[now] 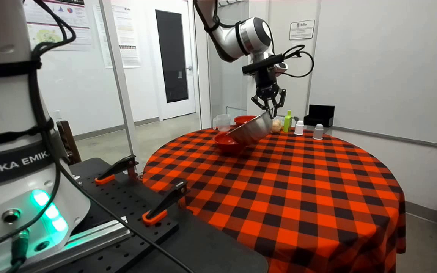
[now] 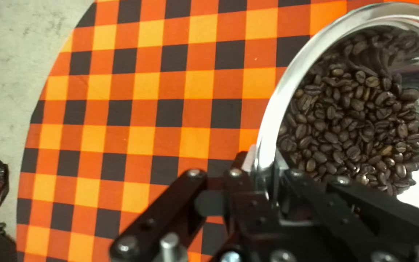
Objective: Pour the contents in the silver bowl into the red bowl
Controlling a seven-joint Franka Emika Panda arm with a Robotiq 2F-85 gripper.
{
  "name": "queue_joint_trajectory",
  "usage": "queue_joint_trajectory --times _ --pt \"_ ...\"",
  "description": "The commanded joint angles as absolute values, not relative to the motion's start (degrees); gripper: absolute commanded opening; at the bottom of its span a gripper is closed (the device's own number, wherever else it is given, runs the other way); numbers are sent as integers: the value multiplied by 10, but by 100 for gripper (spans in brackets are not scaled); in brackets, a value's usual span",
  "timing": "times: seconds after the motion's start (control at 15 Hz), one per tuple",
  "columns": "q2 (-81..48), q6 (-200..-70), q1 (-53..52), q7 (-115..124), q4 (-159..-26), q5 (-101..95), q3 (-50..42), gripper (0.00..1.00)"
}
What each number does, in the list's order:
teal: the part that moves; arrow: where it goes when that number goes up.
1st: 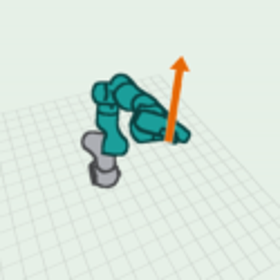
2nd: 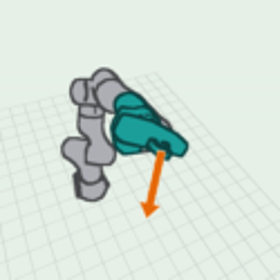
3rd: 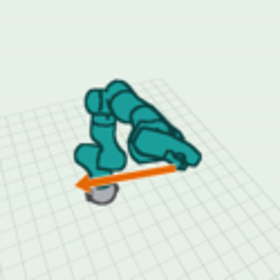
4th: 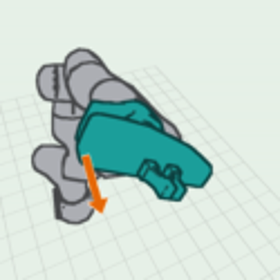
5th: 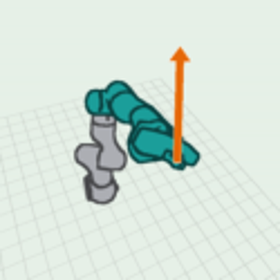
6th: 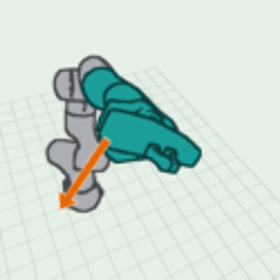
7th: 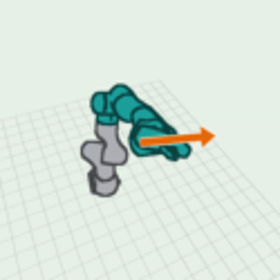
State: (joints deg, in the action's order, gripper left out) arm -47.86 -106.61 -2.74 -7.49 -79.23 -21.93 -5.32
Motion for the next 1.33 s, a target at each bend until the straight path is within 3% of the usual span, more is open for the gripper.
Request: queue_joint_trajectory --times 0.0,1.27 --pt "-488 -1020 -53 -49 -755 -260 -71 2" --pt "-523 -981 -150 69 -707 -373 -67 2"
